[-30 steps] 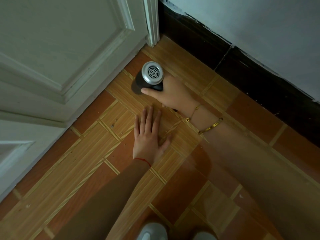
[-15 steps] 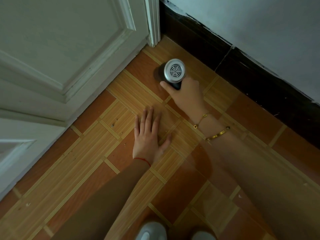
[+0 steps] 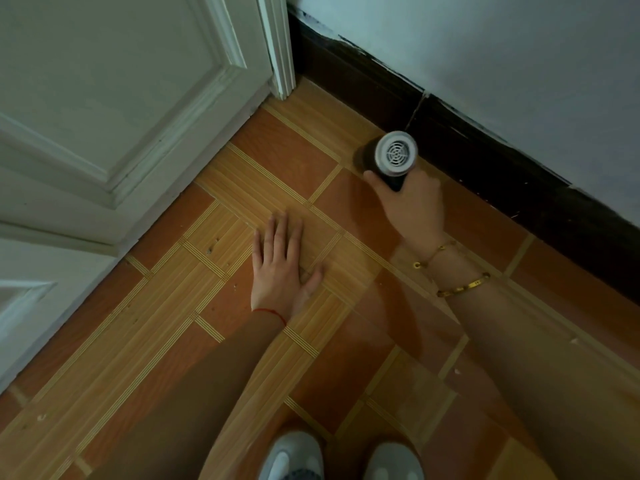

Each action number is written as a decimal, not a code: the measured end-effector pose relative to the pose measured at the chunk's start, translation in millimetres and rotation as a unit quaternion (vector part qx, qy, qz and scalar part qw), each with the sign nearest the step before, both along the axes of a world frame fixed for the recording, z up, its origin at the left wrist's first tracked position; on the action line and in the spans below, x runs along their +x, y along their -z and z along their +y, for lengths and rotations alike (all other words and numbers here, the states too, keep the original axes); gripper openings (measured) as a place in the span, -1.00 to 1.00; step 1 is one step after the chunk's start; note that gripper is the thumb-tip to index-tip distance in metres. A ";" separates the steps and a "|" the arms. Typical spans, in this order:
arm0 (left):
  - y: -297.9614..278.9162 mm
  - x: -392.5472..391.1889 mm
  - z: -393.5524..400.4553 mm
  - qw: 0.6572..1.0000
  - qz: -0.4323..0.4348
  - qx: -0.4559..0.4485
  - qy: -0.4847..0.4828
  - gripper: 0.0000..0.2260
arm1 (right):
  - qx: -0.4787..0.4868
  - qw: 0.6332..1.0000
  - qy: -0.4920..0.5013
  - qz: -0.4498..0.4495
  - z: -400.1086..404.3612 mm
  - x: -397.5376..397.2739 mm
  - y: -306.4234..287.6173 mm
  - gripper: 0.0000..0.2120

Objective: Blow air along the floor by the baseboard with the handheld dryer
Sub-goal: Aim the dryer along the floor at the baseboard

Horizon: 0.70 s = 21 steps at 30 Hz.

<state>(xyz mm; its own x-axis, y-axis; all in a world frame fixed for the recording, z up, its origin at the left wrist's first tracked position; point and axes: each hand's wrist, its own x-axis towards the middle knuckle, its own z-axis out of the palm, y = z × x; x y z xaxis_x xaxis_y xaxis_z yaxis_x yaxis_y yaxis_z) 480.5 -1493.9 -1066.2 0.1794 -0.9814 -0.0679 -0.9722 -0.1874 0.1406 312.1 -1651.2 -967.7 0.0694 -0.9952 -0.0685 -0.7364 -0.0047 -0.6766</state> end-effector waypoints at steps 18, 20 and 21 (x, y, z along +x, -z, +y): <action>-10.9 -4.7 -0.2 1.000 0.001 0.015 0.011 -0.25 | 0.066 0.996 -0.052 -0.009 57.1 -42.1 -7.1 -0.54; -12.1 -5.4 0.3 1.000 -0.001 0.014 0.013 -0.25 | 0.044 0.999 -0.011 0.010 58.4 -50.6 -8.0 -0.50; -12.4 -5.3 0.5 1.000 -0.002 0.014 0.013 -0.26 | 0.039 0.999 -0.005 0.008 59.0 -53.9 -7.9 -0.48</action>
<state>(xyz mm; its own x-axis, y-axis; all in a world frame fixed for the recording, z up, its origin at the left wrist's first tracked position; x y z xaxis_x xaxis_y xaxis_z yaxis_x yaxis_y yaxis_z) 475.2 -1493.4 -1053.8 0.1532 -0.9837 -0.0941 -0.9773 -0.1649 0.1327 258.3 -1592.2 -959.8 0.0780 -0.9860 -0.1473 -0.7471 0.0400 -0.6635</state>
